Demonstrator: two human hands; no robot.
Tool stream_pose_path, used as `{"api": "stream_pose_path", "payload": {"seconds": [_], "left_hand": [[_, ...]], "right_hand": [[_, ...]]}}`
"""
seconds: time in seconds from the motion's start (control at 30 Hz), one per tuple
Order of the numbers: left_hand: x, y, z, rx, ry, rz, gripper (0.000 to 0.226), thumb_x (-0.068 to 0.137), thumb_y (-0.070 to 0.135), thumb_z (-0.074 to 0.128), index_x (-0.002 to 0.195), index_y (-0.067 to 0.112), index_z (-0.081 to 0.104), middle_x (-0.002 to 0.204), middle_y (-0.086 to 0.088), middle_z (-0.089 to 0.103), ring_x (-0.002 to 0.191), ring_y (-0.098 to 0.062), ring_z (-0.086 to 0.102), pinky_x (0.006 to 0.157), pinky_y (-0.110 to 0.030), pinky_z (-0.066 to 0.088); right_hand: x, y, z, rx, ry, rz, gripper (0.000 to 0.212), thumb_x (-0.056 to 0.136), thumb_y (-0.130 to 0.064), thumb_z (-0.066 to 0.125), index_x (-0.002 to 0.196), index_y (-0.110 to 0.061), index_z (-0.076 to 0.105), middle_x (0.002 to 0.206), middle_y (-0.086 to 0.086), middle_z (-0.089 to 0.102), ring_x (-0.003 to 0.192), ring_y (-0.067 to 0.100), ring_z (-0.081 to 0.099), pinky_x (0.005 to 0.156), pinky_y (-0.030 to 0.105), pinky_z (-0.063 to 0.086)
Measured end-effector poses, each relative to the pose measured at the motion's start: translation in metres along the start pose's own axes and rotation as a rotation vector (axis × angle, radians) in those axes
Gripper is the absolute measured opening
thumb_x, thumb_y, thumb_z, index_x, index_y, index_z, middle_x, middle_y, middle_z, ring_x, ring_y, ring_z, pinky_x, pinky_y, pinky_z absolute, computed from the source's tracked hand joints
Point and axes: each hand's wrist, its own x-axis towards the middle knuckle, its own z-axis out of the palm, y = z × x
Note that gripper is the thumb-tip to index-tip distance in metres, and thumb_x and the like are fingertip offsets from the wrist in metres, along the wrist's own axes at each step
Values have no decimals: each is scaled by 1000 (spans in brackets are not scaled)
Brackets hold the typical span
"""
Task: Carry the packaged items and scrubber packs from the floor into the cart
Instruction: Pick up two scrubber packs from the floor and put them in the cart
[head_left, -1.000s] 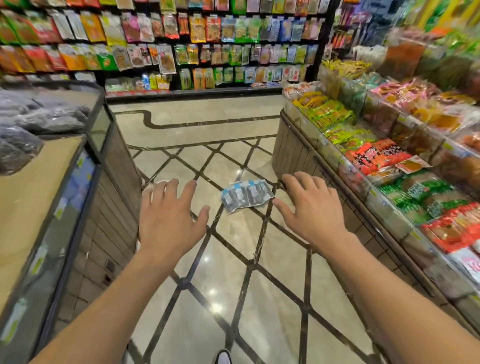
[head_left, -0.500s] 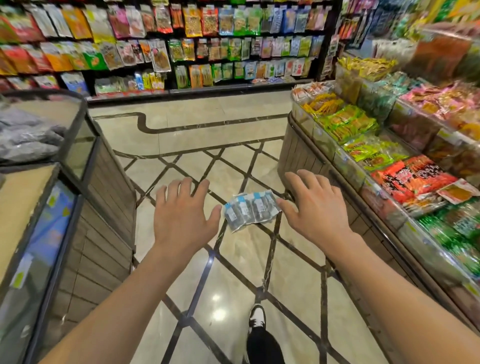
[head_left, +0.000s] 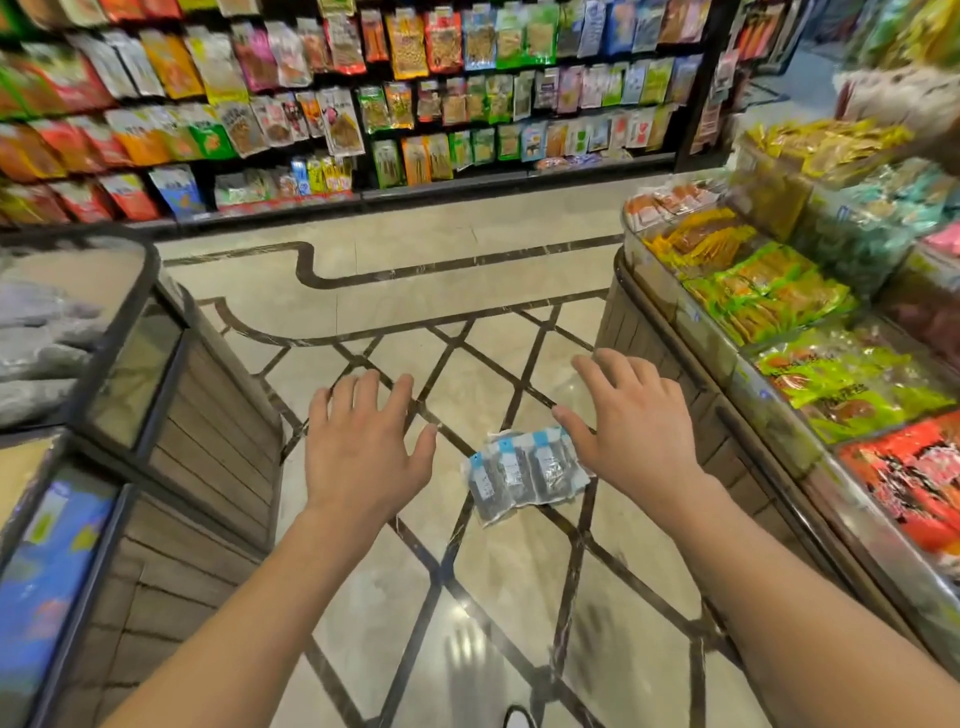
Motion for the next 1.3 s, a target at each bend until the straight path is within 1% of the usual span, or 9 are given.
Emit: {"api": "stream_pose_path", "payload": {"seconds": [0.13,0.37,0.5,0.77,0.87,0.97,1.07,1.17,1.3], "left_hand": [[47,3,22,2,-7,11,62,86,50,56,132,9,67,123,-23,67,117,-45,61,102,-59,46],[141,3,80,3,-41,35,61,88,53,53,130,12,67,128,-23,65,122,-46,58,105,-60,40],[196,2,121,-23,-77,47,63,88,52,51,132,9,68,129,-24,65,122,-47,58,105,-61,41],[283,-1,202,-50,-175,68,58,89,48,60,131,10,69,128,-24,67,119,-47,61,104,-60,44],[297,1,235,-81,-229,61,54,89,46,62,129,10,69,126,-23,68,118,-45,62,105,-59,44],[304,6,276,-99,-291,60,52,87,42,73,127,9,68,124,-22,69,117,-45,63,105,-58,45],[305,15,326,-88,-374,37,54,87,44,73,128,9,68,123,-23,70,115,-45,64,102,-57,48],[303,30,388,-88,-442,16,56,86,44,75,129,9,70,119,-22,70,113,-44,65,98,-56,48],[296,50,493,-72,-525,9,54,81,41,78,125,10,71,111,-21,71,105,-45,66,93,-56,49]], "right_hand": [[48,15,21,-17,-2,-17,59,96,-58,56,141,-21,57,141,8,60,125,37,58,89,49,51],[135,32,68,-52,-13,-21,60,95,-57,61,145,-23,55,148,8,57,131,40,55,92,52,51],[185,38,99,-70,-57,-9,62,96,-60,48,146,-23,55,149,7,57,131,39,54,93,51,49],[271,50,154,-88,-165,34,63,98,-61,42,150,-26,52,156,8,52,140,39,48,103,54,45],[290,56,182,-40,-235,94,59,101,-57,50,153,-29,47,161,5,45,147,37,41,112,55,39],[300,65,214,-28,-258,88,61,97,-51,61,151,-26,48,158,7,48,144,36,45,109,55,43],[310,78,256,-21,-325,105,62,97,-55,55,152,-28,45,157,4,47,144,31,44,110,52,43],[320,98,313,-5,-366,108,63,97,-55,54,152,-27,45,157,7,47,142,34,46,107,54,45],[330,126,413,-23,-473,100,65,101,-56,53,158,-30,37,166,6,37,150,34,38,115,54,39]]}}
